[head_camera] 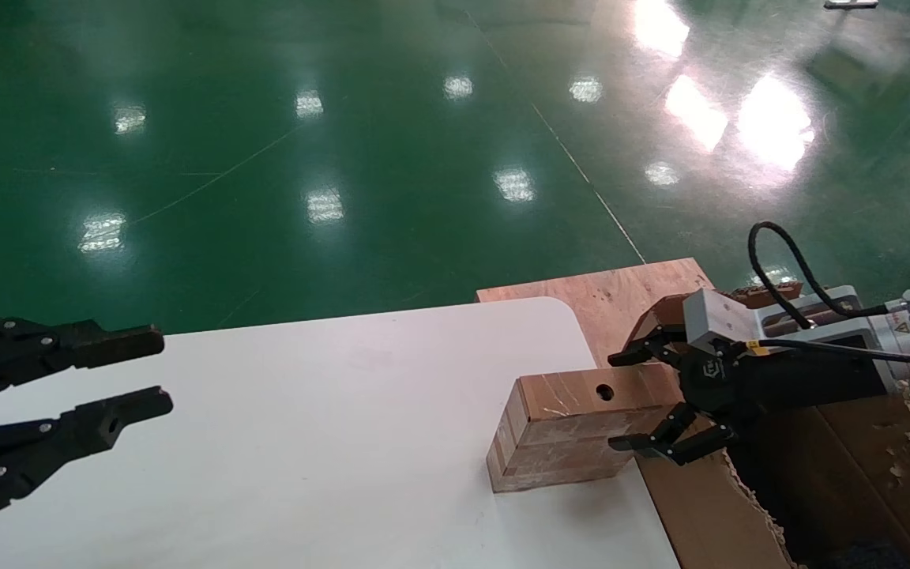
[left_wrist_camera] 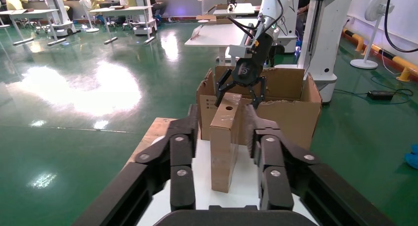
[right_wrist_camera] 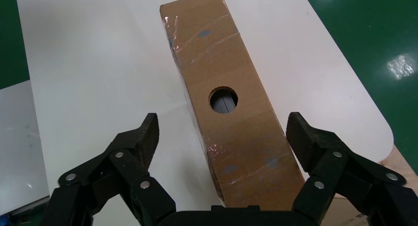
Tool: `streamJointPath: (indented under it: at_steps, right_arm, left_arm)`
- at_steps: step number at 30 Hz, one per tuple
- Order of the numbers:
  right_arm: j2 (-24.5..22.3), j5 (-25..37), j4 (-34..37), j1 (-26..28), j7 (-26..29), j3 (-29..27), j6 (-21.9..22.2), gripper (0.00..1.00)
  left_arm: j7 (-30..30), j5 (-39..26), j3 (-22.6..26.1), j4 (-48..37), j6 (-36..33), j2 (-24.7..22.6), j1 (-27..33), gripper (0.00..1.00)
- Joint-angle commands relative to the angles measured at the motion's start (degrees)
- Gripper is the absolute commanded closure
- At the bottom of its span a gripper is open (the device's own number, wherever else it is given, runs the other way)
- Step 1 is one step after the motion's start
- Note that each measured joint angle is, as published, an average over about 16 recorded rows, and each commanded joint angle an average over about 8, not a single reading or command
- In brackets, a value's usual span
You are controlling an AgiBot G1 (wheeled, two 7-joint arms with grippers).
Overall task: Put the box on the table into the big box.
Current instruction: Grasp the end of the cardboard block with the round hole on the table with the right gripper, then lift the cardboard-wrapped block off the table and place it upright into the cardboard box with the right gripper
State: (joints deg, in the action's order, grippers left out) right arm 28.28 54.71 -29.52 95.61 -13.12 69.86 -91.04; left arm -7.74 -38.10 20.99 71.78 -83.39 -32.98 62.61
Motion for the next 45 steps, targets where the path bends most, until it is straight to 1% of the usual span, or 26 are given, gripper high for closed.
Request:
streamJointPath:
  at_steps: [1, 22, 26, 29, 32, 37, 41, 45]
  right_arm:
    - [0.0, 0.0, -0.1, 0.0, 0.0, -0.1, 0.0, 1.0]
    - [-0.1, 0.1, -0.3, -0.2, 0.1, -0.3, 0.1, 1.0]
    - [-0.1, -0.3, -0.4, -0.3, 1.4, -0.1, 0.3, 1.0]
    - [-0.6, -1.4, -1.3, 0.5, 4.8, 0.1, 0.3, 1.0]
    - [-2.1, -3.4, -3.0, 2.2, 10.0, 0.1, 0.1, 1.0]
    - [-6.9, -7.9, -7.2, 6.2, 19.4, -0.6, 0.4, 1.0]
    - [-11.8, -8.7, -11.2, 11.3, 25.8, -2.2, 1.4, 1.0]
    - [-17.6, -5.7, -16.4, 18.5, 31.8, -5.0, 3.1, 1.0]
  left_arm:
    - [0.0, 0.0, 0.0, 0.0, 0.0, 0.0, 0.0, 0.0]
    - [0.0, 0.0, 0.0, 0.0, 0.0, 0.0, 0.0, 0.0]
    - [0.0, 0.0, 0.0, 0.0, 0.0, 0.0, 0.0, 0.0]
    - [0.0, 0.0, 0.0, 0.0, 0.0, 0.0, 0.0, 0.0]
    - [0.0, 0.0, 0.0, 0.0, 0.0, 0.0, 0.0, 0.0]
    - [0.0, 0.0, 0.0, 0.0, 0.0, 0.0, 0.0, 0.0]
    - [0.0, 0.0, 0.0, 0.0, 0.0, 0.0, 0.0, 0.0]
    - [0.0, 0.0, 0.0, 0.0, 0.0, 0.0, 0.0, 0.0]
